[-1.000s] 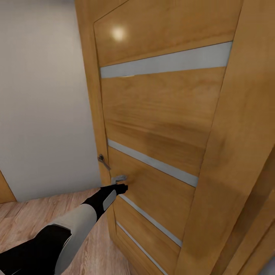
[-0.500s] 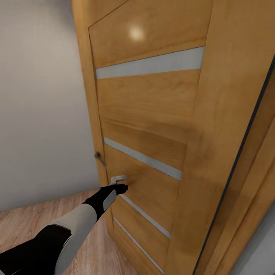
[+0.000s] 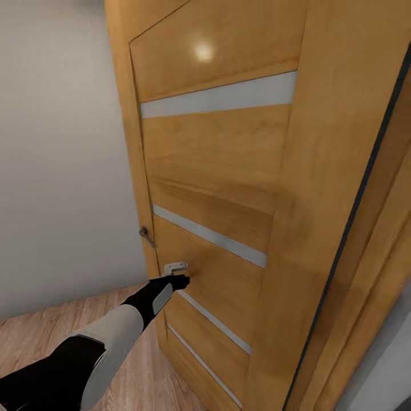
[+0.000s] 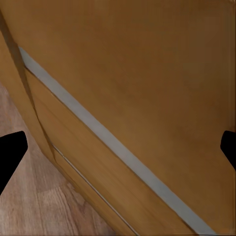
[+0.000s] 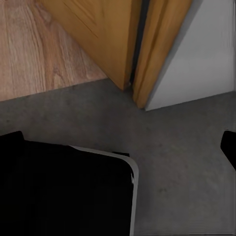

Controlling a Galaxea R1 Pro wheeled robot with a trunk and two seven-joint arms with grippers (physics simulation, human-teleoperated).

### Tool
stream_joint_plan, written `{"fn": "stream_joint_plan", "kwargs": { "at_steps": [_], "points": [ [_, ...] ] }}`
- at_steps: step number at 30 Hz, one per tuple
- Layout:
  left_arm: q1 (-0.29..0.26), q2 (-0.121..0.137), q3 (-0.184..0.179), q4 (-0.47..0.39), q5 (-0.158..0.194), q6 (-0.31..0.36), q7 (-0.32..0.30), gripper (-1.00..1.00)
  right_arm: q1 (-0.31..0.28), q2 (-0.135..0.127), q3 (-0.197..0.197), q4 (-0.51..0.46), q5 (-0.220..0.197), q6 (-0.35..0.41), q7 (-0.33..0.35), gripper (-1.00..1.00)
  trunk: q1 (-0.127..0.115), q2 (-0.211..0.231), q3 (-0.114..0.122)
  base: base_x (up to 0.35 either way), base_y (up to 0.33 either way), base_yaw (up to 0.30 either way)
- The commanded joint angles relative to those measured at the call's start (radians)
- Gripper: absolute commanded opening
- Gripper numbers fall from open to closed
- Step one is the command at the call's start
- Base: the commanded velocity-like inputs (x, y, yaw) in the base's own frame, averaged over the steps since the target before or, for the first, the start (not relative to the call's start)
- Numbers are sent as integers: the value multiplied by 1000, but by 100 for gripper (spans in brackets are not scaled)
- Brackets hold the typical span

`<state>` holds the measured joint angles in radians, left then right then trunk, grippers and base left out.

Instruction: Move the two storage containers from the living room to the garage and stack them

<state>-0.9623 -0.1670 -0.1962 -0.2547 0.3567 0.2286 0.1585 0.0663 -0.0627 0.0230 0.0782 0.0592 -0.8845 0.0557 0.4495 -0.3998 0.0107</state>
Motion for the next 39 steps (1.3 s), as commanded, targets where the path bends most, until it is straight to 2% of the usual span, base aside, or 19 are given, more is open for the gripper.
{"fn": "stream_joint_plan", "kwargs": {
  "at_steps": [1, 12, 26, 39],
  "points": [
    [1, -8, -11, -3, 31, 3, 0, 100, 0, 0, 2, 2, 1, -4, 2, 100, 0, 0, 0, 0, 0, -253],
    [1, -8, -11, -2, 31, 3, 0, 100, 0, 0, 2, 2, 1, -4, 1, 100, 0, 0, 2, 0, 0, -245],
    [1, -8, -11, -2, 30, 2, 4, 100, 0, 0, 2, 2, 1, -4, 1, 100, 0, 0, 2, 0, 98, -12],
    [1, -8, -11, -2, 30, 2, 4, 100, 0, 0, 2, 2, 1, -5, 0, 100, 0, 0, 2, 0, 9, 0]
  ]
}}
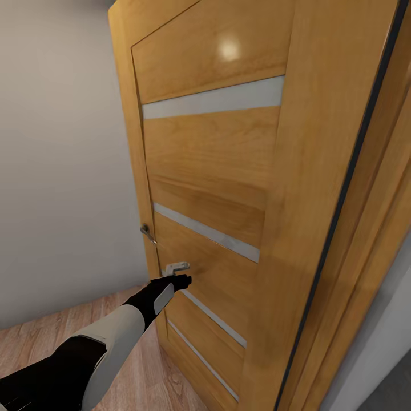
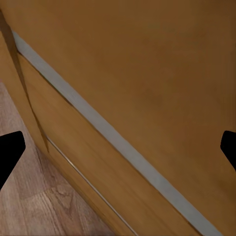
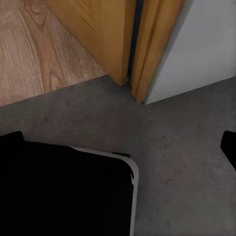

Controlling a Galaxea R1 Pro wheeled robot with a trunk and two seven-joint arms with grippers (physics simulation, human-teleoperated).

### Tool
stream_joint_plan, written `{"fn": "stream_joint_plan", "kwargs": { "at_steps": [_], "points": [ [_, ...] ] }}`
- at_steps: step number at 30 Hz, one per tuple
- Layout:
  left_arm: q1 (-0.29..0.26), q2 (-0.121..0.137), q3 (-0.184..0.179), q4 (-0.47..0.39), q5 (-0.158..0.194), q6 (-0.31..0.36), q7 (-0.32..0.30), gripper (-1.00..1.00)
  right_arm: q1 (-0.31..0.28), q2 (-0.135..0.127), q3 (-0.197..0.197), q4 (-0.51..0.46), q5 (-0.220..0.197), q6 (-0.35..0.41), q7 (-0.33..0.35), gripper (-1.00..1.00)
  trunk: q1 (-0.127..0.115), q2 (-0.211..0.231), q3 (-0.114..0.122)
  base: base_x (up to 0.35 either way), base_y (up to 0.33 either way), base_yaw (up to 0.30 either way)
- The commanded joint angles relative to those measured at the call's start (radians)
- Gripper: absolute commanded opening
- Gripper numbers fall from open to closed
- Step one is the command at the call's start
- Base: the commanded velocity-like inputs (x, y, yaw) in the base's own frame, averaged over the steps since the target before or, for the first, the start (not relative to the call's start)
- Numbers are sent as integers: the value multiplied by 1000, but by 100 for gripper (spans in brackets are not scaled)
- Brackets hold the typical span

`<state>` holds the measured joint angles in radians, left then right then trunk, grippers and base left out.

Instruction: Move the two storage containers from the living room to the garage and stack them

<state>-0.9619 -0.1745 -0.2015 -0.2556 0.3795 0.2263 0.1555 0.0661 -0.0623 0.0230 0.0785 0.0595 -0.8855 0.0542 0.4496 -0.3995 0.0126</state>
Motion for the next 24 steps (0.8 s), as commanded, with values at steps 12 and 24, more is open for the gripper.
{"fn": "stream_joint_plan", "kwargs": {
  "at_steps": [12, 24],
  "points": [
    [0, 0, -6, -1, 7, 5, 7, 100, 0, 1, 2, 1, 0, -3, 3, 100, 0, -1, 0, 0, 0, -18],
    [0, 0, -6, -1, 7, 5, 7, 100, 0, 1, 2, 1, 0, -3, 3, 100, 0, -1, 0, 0, 0, -242]
  ]
}}
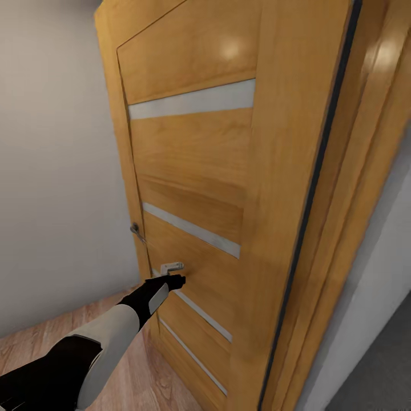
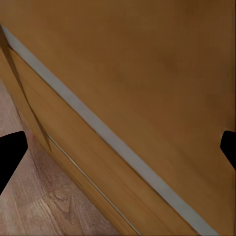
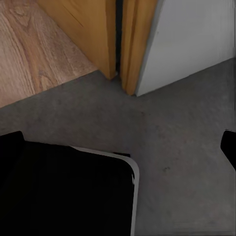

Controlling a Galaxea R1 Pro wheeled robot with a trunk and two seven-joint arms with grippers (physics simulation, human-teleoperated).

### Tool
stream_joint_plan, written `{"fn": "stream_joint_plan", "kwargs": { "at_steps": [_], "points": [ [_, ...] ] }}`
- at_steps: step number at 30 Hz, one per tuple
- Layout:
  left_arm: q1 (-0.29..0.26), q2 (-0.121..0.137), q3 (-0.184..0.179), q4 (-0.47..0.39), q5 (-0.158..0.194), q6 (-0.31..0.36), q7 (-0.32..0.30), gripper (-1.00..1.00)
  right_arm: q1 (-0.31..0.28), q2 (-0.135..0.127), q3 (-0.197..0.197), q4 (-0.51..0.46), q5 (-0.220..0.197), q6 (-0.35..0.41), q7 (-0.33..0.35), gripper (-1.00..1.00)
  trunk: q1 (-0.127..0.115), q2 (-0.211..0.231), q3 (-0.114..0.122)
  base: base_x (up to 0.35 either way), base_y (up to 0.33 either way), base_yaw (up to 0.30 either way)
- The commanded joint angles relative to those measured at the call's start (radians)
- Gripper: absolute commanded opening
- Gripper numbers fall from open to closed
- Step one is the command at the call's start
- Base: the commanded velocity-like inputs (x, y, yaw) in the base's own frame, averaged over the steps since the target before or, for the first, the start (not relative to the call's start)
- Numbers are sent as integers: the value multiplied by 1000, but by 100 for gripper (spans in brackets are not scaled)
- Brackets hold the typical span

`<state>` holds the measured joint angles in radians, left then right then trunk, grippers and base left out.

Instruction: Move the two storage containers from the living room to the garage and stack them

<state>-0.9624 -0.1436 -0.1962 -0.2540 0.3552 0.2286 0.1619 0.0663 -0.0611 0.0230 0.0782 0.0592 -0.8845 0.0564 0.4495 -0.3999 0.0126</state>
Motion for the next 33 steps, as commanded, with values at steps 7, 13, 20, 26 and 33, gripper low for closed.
{"fn": "stream_joint_plan", "kwargs": {
  "at_steps": [7, 13, 20, 26, 33],
  "points": [
    [1, -31, -11, -2, 31, 3, 1, 100, 0, 0, 2, 2, 1, -4, 1, 100, 0, 0, 0, 0, 0, -41],
    [1, -31, -11, -2, 31, 3, 1, 100, 0, 0, 2, 2, 1, -4, 2, 100, 0, 0, 0, 0, 0, -68],
    [1, -31, -11, -2, 31, 3, 1, 100, 0, 0, 2, 2, 1, -4, 1, 100, 0, 0, 0, 0, 0, -113],
    [1, -31, -11, -3, 31, 3, 1, 100, 0, 0, 2, 2, 1, -4, 1, 100, 0, 0, 0, 27, 113, -5],
    [1, -31, -11, -2, 31, 3, 1, 100, 0, 0, 2, 2, 1, -4, 1, 100, 0, 0, 0, 17, 68, 0]
  ]
}}
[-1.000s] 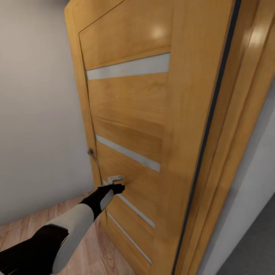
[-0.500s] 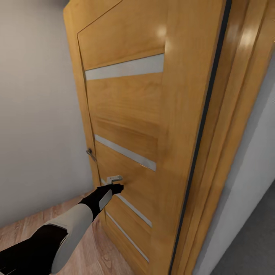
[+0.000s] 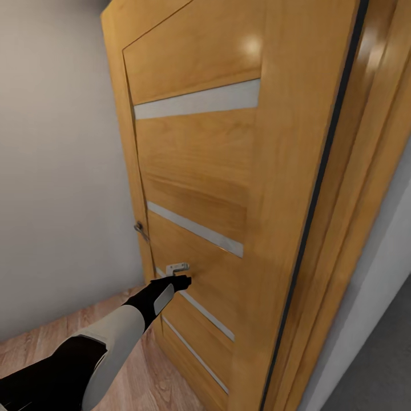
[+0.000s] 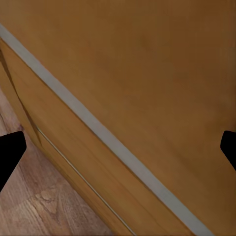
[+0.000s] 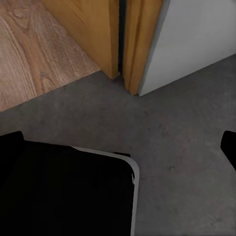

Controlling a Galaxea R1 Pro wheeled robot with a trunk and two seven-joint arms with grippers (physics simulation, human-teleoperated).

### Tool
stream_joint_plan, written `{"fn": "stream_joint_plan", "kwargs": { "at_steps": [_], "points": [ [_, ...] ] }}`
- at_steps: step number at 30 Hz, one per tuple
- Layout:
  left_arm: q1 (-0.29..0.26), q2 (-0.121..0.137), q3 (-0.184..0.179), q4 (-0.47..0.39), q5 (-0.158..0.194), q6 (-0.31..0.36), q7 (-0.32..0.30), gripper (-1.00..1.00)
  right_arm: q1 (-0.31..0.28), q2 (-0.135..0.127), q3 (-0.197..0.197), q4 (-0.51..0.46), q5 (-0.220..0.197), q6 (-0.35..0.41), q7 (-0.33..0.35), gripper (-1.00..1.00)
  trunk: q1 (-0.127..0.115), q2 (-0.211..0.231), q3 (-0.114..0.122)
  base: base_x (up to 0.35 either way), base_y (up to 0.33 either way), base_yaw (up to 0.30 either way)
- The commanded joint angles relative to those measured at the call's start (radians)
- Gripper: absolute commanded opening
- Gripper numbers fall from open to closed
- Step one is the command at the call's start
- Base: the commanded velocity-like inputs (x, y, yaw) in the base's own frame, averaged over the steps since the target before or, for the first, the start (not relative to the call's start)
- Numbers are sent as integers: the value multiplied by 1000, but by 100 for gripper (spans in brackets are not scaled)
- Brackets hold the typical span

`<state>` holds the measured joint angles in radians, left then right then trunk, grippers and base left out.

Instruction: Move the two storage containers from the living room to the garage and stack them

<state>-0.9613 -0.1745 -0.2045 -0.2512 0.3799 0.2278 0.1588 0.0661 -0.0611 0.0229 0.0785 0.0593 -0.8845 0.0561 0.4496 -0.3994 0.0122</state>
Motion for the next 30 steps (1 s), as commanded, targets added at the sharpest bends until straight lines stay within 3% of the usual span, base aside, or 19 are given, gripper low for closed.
{"fn": "stream_joint_plan", "kwargs": {
  "at_steps": [1, 20, 30],
  "points": [
    [-1, 0, -3, -5, 7, 4, 4, 100, 0, 0, 2, 1, 0, -4, 1, 100, 0, -1, 0, 2, 8, 0],
    [-1, 0, -3, -5, 7, 4, 5, 100, 0, 1, 2, 1, 0, -4, 1, 100, 0, -1, 0, 0, 1, -2],
    [-1, 0, -3, -5, 7, 4, 5, 100, 0, 1, 2, 1, 0, -4, 1, 100, 0, -1, 0, 0, 0, -225]
  ]
}}
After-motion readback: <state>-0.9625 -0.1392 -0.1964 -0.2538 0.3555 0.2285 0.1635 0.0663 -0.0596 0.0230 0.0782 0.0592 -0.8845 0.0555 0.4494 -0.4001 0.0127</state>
